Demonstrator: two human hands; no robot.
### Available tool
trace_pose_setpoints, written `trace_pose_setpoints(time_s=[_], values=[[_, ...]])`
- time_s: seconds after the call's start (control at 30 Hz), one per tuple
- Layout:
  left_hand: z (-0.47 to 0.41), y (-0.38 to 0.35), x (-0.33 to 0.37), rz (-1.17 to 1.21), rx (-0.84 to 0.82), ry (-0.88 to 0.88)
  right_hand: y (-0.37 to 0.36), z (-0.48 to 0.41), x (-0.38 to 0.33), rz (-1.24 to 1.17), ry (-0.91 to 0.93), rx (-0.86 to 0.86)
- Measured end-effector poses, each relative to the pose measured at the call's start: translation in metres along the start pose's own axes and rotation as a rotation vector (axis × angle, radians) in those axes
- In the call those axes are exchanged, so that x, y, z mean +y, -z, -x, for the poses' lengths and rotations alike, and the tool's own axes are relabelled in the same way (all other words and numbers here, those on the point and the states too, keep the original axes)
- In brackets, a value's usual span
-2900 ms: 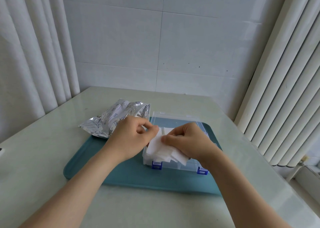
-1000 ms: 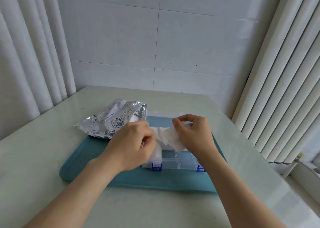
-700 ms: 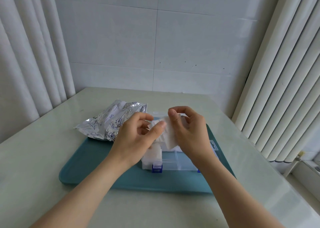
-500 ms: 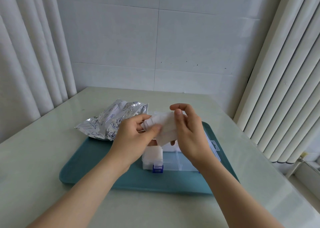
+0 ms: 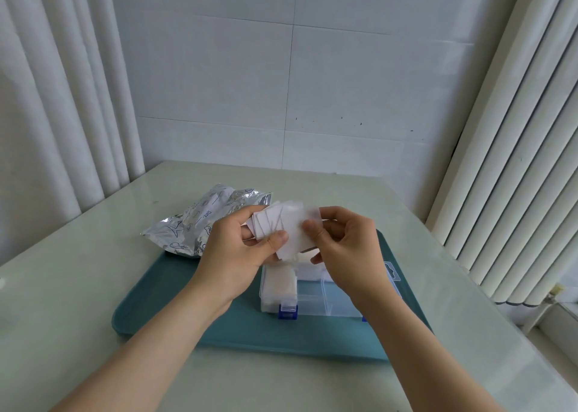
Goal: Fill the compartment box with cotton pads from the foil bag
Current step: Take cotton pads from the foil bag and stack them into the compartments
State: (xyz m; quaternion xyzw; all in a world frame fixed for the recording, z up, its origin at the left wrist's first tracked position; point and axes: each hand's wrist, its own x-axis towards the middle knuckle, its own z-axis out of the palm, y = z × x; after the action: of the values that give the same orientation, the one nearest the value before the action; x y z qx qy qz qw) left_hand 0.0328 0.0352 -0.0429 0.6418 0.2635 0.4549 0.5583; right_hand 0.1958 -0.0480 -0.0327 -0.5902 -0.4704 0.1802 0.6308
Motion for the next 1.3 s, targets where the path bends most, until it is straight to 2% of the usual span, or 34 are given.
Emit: trace_pose_setpoints(time_s=[0.1, 0.23, 0.27, 0.37, 0.43, 0.53, 0.67, 0.87, 1.03, 1.17, 1.3], values=[[0.000, 0.001, 0.000, 0.025, 0.011, -0.008, 0.000, 0.000, 0.001, 0.019, -0.002, 0.016], [-0.001, 0.004, -0.002, 0.032, 0.042, -0.007, 0.004, -0.002, -0.004, -0.056, 0.012, 0.194], [-0.001, 0.005, -0.003, 0.030, 0.046, -0.009, 0.008, -0.002, -0.007, -0.094, 0.002, 0.190], [-0.002, 0.005, -0.004, 0.031, 0.049, -0.011, 0.021, -0.005, -0.012, -0.134, -0.052, -0.067], [-0.002, 0.004, -0.004, 0.030, 0.036, -0.006, 0.019, -0.003, -0.012, -0.034, -0.060, -0.191], [-0.002, 0.003, -0.004, 0.068, 0.013, 0.015, 0.010, 0.001, -0.009, 0.126, -0.035, -0.143], [-0.002, 0.002, -0.003, 0.105, 0.009, 0.025, 0.010, 0.000, -0.008, 0.193, 0.014, -0.083], [-0.001, 0.003, -0.004, 0.110, -0.006, 0.018, 0.009, 0.001, -0.006, 0.253, 0.000, -0.130], [-0.002, 0.006, -0.005, 0.018, 0.018, 0.004, 0.008, 0.001, -0.007, 0.212, -0.053, -0.172], [-0.004, 0.006, -0.008, 0.032, 0.058, 0.014, 0.011, 0.000, -0.007, 0.187, -0.103, -0.228], [-0.006, 0.008, -0.010, 0.071, 0.104, 0.021, 0.021, -0.001, -0.011, -0.092, -0.202, -0.241]])
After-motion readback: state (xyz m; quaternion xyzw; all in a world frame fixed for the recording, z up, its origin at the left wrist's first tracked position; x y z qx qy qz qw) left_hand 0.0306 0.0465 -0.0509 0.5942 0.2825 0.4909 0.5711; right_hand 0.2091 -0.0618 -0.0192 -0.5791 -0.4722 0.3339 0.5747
